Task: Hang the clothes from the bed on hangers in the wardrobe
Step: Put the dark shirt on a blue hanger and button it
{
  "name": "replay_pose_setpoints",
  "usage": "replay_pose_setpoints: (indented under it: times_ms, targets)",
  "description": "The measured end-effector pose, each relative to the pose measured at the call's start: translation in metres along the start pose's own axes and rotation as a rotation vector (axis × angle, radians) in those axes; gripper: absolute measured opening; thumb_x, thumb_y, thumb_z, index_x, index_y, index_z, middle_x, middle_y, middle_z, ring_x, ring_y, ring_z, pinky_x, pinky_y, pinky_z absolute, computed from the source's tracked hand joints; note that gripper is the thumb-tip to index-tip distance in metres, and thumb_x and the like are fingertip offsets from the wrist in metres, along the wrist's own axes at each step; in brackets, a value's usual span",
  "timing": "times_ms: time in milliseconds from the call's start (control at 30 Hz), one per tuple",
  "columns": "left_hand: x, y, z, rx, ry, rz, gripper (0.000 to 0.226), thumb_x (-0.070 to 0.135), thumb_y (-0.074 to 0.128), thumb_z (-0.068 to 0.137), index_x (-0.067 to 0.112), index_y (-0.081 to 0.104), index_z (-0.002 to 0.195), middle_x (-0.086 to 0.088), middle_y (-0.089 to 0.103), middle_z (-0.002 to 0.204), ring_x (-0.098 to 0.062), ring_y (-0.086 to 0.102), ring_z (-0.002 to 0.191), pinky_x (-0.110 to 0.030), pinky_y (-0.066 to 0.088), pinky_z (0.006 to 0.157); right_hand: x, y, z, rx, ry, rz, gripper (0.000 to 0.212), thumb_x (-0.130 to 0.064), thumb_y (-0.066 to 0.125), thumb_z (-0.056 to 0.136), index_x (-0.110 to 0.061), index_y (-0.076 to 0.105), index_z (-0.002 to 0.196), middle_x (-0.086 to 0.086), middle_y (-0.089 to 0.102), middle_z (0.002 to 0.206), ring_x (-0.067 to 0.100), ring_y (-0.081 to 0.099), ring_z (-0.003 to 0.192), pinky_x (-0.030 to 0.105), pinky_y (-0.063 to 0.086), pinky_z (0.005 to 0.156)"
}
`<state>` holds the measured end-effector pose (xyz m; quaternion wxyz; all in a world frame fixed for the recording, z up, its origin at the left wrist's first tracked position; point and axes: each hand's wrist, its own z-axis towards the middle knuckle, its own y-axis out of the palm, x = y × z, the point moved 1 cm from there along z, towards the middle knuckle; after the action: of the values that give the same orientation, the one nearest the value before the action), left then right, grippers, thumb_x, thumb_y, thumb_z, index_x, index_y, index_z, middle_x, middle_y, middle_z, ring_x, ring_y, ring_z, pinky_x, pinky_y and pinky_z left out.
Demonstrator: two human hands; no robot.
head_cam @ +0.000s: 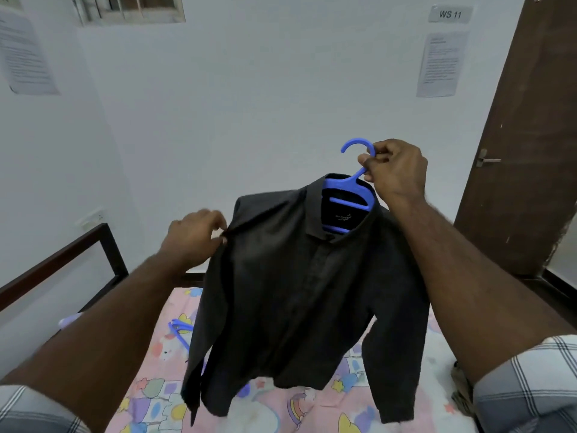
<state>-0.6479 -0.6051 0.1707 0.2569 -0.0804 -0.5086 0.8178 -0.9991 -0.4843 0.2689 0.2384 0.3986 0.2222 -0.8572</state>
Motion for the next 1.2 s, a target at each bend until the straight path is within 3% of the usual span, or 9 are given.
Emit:
replay_pose_setpoints:
  times_ms: [167, 267, 367, 467, 567, 767, 933, 1067, 1200]
  targets:
    - [0.013, 0.005, 0.008, -0.027, -0.110, -0.244, 0.031, 0.030, 0.061, 0.095, 0.034, 0.060, 0.125, 0.010, 0.062, 0.128, -0.018, 0.058, 0.119, -0.045, 0.047, 0.100, -0.009, 0.017, -0.007, -0.058, -0.034, 0.006, 0.011, -0.017, 0.078, 0.085, -0.016, 0.071, 0.093, -0.003, 0.073, 0.080, 0.008, 0.070, 0.060, 0.017, 0.056, 0.058]
    - [0.031, 0.008, 0.011, -0.081, -0.129, -0.458, 0.038, 0.015, 0.058, 0.098, 0.022, 0.060, 0.135, 0.006, 0.062, 0.132, -0.018, 0.057, 0.121, -0.030, 0.042, 0.101, -0.013, 0.021, -0.007, -0.072, -0.058, -0.006, 0.010, -0.018, 0.078, 0.085, -0.017, 0.071, 0.093, -0.004, 0.073, 0.079, 0.007, 0.070, 0.058, 0.019, 0.057, 0.060]
    - [0.028, 0.017, 0.011, -0.166, -0.183, -0.561, 0.021, 0.013, 0.066, 0.093, 0.022, 0.069, 0.112, 0.004, 0.070, 0.112, -0.019, 0.064, 0.108, -0.036, 0.050, 0.096, -0.012, 0.017, -0.003, -0.084, -0.060, -0.007, 0.011, -0.017, 0.078, 0.085, -0.014, 0.072, 0.094, -0.002, 0.074, 0.080, 0.009, 0.070, 0.059, 0.019, 0.058, 0.059]
    - [0.024, 0.018, 0.011, -0.103, -0.248, -0.619, 0.009, 0.015, 0.070, 0.090, 0.022, 0.069, 0.097, 0.002, 0.072, 0.097, -0.020, 0.067, 0.099, -0.040, 0.053, 0.091, -0.005, 0.010, -0.001, -0.092, -0.078, -0.065, 0.011, -0.018, 0.077, 0.086, -0.013, 0.072, 0.096, -0.001, 0.074, 0.081, 0.009, 0.069, 0.060, 0.017, 0.055, 0.060]
    - [0.028, 0.012, 0.015, -0.048, -0.243, -0.605, 0.012, 0.015, 0.066, 0.093, 0.021, 0.072, 0.100, -0.001, 0.073, 0.092, -0.020, 0.067, 0.093, -0.038, 0.055, 0.088, 0.003, 0.003, 0.002, -0.089, -0.081, -0.104, 0.013, -0.018, 0.076, 0.087, -0.011, 0.073, 0.097, 0.002, 0.074, 0.081, 0.010, 0.068, 0.060, 0.019, 0.057, 0.064]
    - [0.028, -0.007, 0.019, -0.199, -0.172, -0.662, 0.007, 0.014, 0.064, 0.096, 0.018, 0.069, 0.097, -0.013, 0.073, 0.088, -0.016, 0.061, 0.076, -0.031, 0.045, 0.072, 0.012, -0.008, 0.008, -0.106, -0.117, -0.196, 0.009, -0.017, 0.074, 0.088, -0.010, 0.072, 0.093, 0.007, 0.073, 0.079, 0.022, 0.071, 0.067, 0.039, 0.061, 0.077]
    - [0.022, -0.011, 0.021, -0.193, -0.157, -0.591, 0.011, 0.016, 0.063, 0.098, 0.014, 0.074, 0.094, -0.005, 0.074, 0.098, -0.019, 0.067, 0.092, -0.035, 0.053, 0.083, 0.014, -0.007, 0.005, -0.104, -0.095, -0.170, 0.009, -0.018, 0.075, 0.086, -0.011, 0.073, 0.093, 0.004, 0.073, 0.079, 0.019, 0.071, 0.065, 0.037, 0.061, 0.077]
    - [0.032, 0.001, 0.021, -0.158, -0.243, -0.326, 0.021, 0.024, 0.057, 0.100, 0.029, 0.069, 0.116, 0.004, 0.069, 0.123, -0.020, 0.062, 0.113, -0.041, 0.048, 0.100, 0.009, 0.002, -0.002, -0.103, -0.065, -0.117, 0.008, -0.018, 0.076, 0.086, -0.015, 0.071, 0.091, 0.000, 0.074, 0.080, 0.012, 0.070, 0.061, 0.027, 0.061, 0.069]
    - [0.082, -0.006, 0.016, -0.057, -0.050, -0.419, 0.030, 0.033, 0.058, 0.100, 0.026, 0.067, 0.127, 0.011, 0.067, 0.128, -0.007, 0.057, 0.115, -0.023, 0.039, 0.096, 0.006, 0.014, -0.009, -0.124, -0.032, -0.077, 0.011, -0.019, 0.078, 0.085, -0.016, 0.072, 0.093, -0.003, 0.074, 0.078, 0.012, 0.071, 0.063, 0.031, 0.062, 0.069]
